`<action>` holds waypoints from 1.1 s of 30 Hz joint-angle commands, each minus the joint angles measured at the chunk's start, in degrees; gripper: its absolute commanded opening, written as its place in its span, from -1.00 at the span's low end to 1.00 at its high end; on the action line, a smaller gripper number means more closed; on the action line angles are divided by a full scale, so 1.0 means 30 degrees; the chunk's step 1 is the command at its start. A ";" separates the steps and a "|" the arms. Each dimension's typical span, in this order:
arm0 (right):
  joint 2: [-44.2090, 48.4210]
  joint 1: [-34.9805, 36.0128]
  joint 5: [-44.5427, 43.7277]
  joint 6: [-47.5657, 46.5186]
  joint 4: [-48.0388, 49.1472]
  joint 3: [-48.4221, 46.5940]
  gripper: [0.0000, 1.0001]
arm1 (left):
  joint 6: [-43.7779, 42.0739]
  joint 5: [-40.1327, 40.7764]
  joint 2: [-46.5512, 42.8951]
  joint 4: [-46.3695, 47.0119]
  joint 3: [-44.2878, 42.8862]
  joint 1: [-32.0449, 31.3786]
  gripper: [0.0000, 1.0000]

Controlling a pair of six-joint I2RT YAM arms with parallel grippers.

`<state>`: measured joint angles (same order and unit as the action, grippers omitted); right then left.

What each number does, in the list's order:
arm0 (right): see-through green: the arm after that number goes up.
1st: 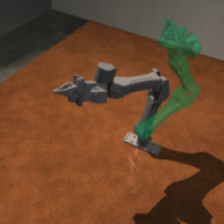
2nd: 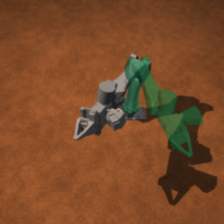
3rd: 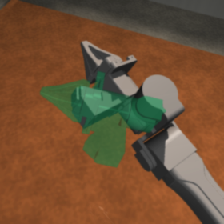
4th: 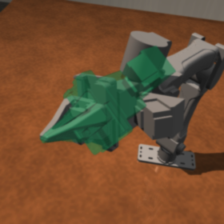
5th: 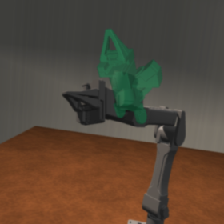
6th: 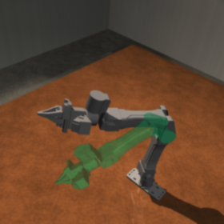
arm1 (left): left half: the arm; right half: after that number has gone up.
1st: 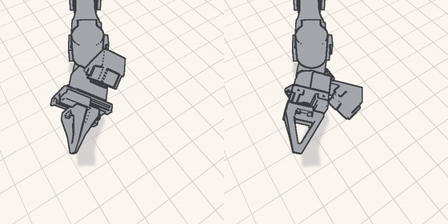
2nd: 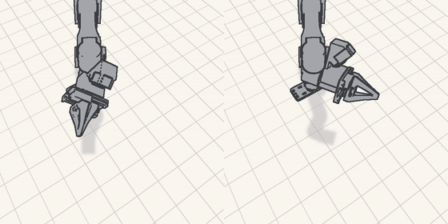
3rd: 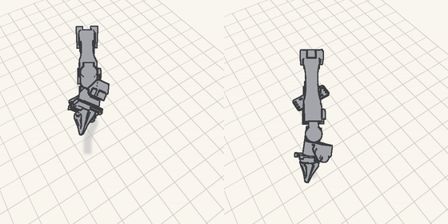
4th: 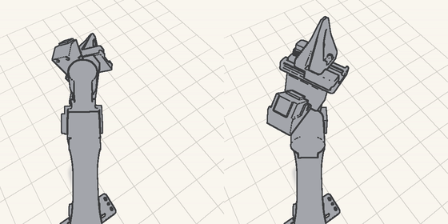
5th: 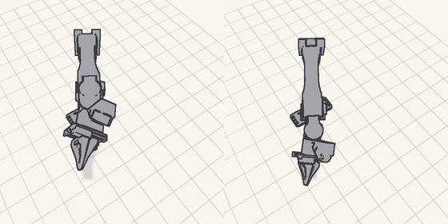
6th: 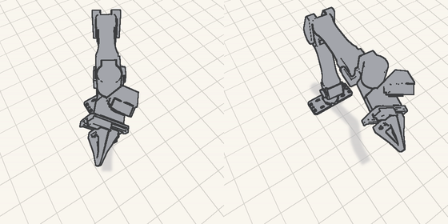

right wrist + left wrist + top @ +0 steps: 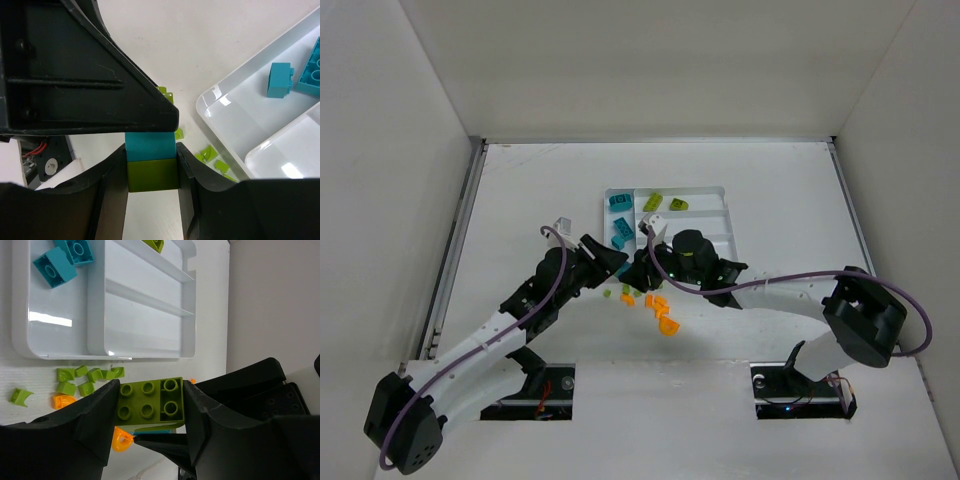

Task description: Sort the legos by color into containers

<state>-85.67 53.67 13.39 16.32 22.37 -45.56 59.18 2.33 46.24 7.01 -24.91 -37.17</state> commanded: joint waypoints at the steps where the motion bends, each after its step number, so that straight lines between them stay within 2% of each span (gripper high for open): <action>1: -0.0184 -0.0151 -0.0536 -0.0048 0.1215 0.0099 -0.46 | 0.0137 0.0424 -0.0500 0.0683 -0.0810 -0.0135 -0.08; 8: 0.0371 -0.0297 -0.0595 -0.0019 0.1215 0.0333 -0.47 | -0.0681 0.1243 -0.0560 0.0185 -0.0838 0.0274 -0.28; 22: 0.1309 -0.1176 -0.1441 0.0274 0.1654 0.1007 -0.47 | -0.3202 0.2886 0.2397 0.1237 -0.2741 0.1769 -0.29; 26: 0.1777 -0.2111 -0.2731 0.0945 0.2035 0.1416 -0.47 | -0.3406 0.2565 0.5146 0.2934 -0.4437 0.1273 -0.27; 33: 0.3183 -0.4952 -0.6508 0.3609 0.2445 0.2821 -0.47 | -0.5016 0.2096 1.2672 0.5720 -0.9297 0.0716 -0.24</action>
<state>-78.98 41.52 0.97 22.22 25.39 -38.48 47.79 9.34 78.56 17.34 -46.92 -34.44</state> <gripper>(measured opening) 0.438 0.457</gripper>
